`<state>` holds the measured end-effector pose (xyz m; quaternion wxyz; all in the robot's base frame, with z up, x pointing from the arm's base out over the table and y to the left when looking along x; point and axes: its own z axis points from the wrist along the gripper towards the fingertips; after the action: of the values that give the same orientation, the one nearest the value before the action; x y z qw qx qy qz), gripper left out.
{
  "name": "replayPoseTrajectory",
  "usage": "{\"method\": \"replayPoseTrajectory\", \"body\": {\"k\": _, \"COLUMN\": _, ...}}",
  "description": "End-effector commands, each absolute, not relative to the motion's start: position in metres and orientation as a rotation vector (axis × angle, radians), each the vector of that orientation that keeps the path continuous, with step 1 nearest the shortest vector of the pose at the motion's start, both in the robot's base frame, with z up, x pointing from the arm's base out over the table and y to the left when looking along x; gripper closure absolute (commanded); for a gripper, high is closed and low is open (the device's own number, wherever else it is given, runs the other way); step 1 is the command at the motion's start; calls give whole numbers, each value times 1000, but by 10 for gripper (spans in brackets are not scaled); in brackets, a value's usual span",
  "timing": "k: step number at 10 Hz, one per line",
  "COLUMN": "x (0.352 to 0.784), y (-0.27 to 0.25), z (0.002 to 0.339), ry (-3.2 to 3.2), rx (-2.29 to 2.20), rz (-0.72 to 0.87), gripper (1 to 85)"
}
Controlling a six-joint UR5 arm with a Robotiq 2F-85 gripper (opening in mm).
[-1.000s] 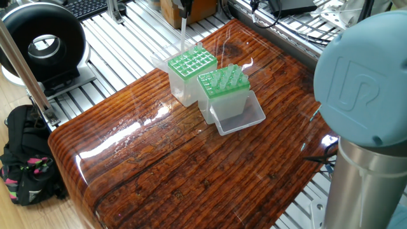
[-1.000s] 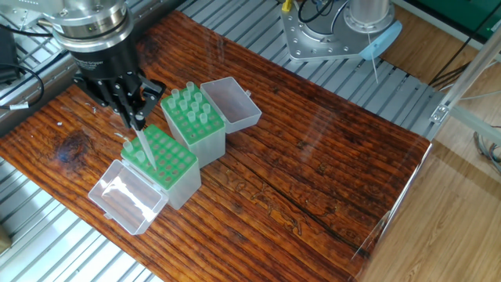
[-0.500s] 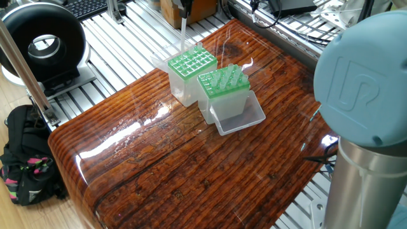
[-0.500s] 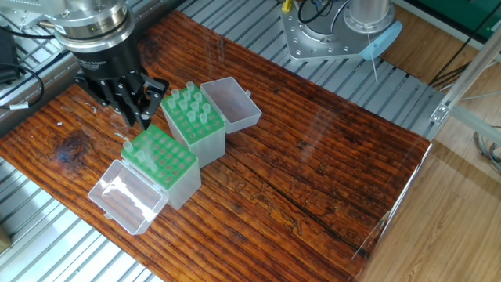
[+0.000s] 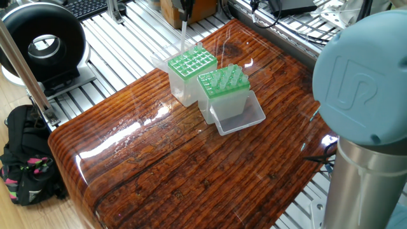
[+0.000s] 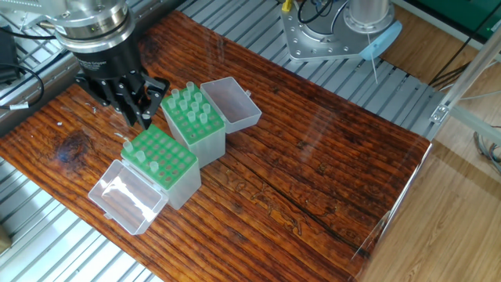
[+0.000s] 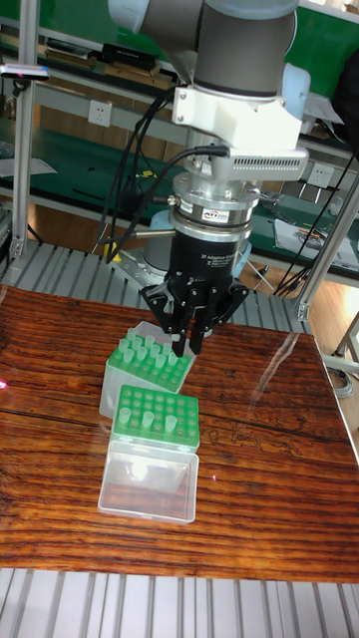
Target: Transfer all large pipette tips from one holder to another
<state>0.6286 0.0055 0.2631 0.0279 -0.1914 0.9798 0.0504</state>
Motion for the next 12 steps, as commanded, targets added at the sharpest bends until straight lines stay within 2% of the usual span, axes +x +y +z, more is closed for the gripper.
{"method": "replayPoseTrajectory", "body": {"k": 1, "x": 609, "y": -4, "z": 253, "ry": 3045, "rx": -579, "rz": 124, "gripper": 593}}
{"method": "replayPoseTrajectory", "body": {"k": 4, "x": 586, "y": -22, "z": 237, "ry": 3065, "rx": -547, "rz": 39, "gripper": 617}}
{"method": "replayPoseTrajectory", "body": {"k": 9, "x": 566, "y": -49, "z": 202, "ry": 3073, "rx": -544, "rz": 102, "gripper": 617}}
{"method": "replayPoseTrajectory", "body": {"k": 12, "x": 565, "y": -58, "z": 183, "ry": 3045, "rx": -553, "rz": 72, "gripper": 607}}
